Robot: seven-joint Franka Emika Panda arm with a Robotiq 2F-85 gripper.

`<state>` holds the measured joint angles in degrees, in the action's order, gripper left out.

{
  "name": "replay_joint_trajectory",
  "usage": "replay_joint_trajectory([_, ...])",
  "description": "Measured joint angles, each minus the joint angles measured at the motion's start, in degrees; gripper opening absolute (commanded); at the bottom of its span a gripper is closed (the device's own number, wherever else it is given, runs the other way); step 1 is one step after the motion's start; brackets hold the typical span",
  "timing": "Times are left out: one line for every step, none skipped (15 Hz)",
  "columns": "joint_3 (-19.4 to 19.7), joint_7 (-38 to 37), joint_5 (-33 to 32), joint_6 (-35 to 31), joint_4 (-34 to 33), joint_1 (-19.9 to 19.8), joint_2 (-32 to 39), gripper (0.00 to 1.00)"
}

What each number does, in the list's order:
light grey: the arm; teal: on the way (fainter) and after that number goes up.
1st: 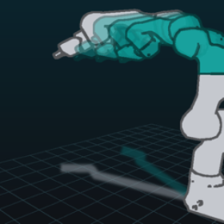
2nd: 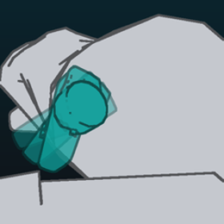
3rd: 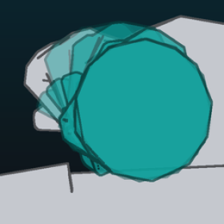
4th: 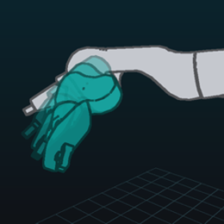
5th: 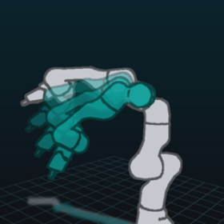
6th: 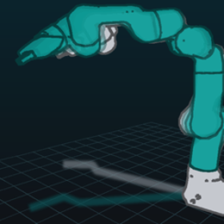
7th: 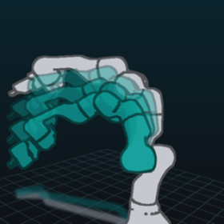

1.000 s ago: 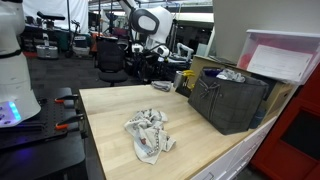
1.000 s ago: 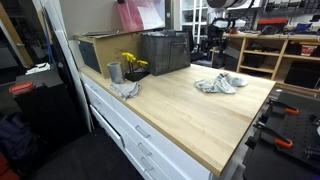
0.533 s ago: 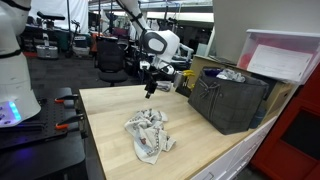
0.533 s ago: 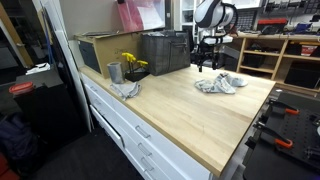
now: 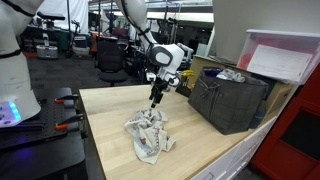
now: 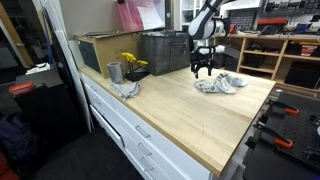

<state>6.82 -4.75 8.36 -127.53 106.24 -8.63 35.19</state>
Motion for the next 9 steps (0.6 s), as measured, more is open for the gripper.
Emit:
replay_joint_trajectory([0.1,0.0,-0.8,0.0,-0.9,0.0,1.2,1.00])
replay_joint_trajectory([0.1,0.0,-1.5,0.0,-1.8,0.0,2.3,1.00])
replay_joint_trajectory([0.2,0.0,-2.0,0.0,-2.5,0.0,3.3,1.00])
replay_joint_trajectory([0.2,0.0,-2.3,0.0,-3.3,0.0,4.2,1.00])
replay_joint_trajectory([0.3,0.0,-2.4,0.0,-4.0,0.0,5.1,0.75])
replay_joint_trajectory([0.3,0.0,-2.4,0.0,-4.6,0.0,5.7,0.74])
replay_joint_trajectory([0.3,0.0,-2.4,0.0,-4.9,-0.1,6.2,0.66])
replay_joint_trajectory([0.2,0.0,-2.4,0.0,-5.2,-0.1,6.5,0.58])
replay_joint_trajectory([0.2,0.0,-2.4,0.0,-5.2,-0.1,6.6,0.51])
